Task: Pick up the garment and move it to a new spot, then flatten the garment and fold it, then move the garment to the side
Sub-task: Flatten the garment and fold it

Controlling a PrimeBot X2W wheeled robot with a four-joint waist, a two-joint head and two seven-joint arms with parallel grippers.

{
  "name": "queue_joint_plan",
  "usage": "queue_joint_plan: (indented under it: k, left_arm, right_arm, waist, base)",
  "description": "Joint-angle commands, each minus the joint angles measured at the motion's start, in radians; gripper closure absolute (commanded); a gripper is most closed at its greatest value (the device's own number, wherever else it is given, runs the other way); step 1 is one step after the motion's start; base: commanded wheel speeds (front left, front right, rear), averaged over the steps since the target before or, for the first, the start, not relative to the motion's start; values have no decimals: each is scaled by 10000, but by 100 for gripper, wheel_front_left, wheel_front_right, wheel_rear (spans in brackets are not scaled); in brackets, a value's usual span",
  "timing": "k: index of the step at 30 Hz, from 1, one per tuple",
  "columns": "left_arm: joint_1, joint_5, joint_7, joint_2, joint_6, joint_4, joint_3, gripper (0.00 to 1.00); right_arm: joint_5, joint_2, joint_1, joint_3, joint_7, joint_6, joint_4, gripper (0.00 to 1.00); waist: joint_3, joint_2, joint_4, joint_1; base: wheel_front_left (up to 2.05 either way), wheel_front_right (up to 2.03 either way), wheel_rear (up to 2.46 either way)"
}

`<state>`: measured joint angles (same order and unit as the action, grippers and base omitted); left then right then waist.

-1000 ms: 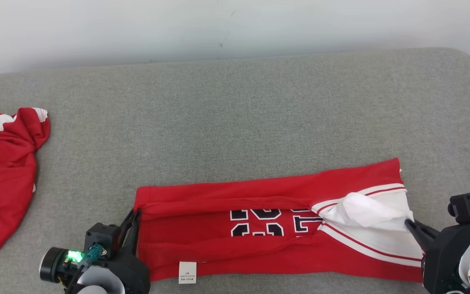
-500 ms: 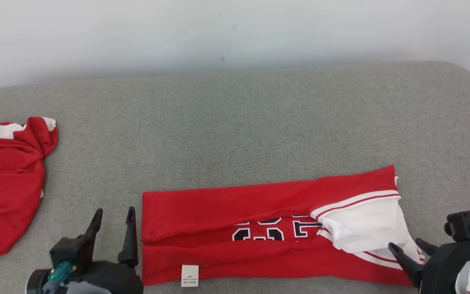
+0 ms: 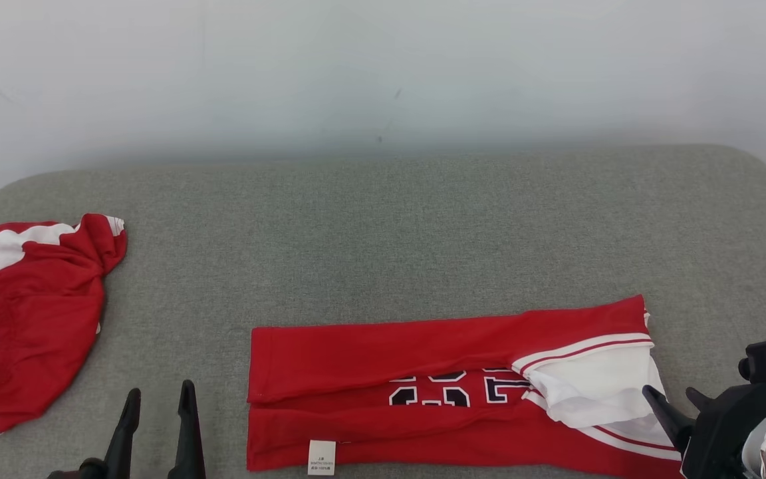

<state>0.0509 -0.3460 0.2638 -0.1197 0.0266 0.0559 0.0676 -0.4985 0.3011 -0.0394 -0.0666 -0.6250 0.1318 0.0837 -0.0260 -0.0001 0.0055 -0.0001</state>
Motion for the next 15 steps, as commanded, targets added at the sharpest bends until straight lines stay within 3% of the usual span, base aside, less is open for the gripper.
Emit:
queue_joint_plan:
  k: [1,5,15]
  left_arm:
    - [277,181,3,145,-177,-26,-251,0]
    - [361,392,3,389,-577,-143,-581,0]
    - [124,863,4,656,-1063,-244,-885,0]
  right_arm:
    - [23,-110,-322,-26,0,-26,399,0]
    - [106,-222,-998,-264,55,-25,1394,0]
    - [655,-168,-2477,-613,2,-25,3683,0]
  waist:
    - [16,1,47,1]
    - [-111,1,144,1]
    - [-656,1,634,1]
  base:
    - [0,0,0]
    - [0,0,0]
    - [0,0,0]
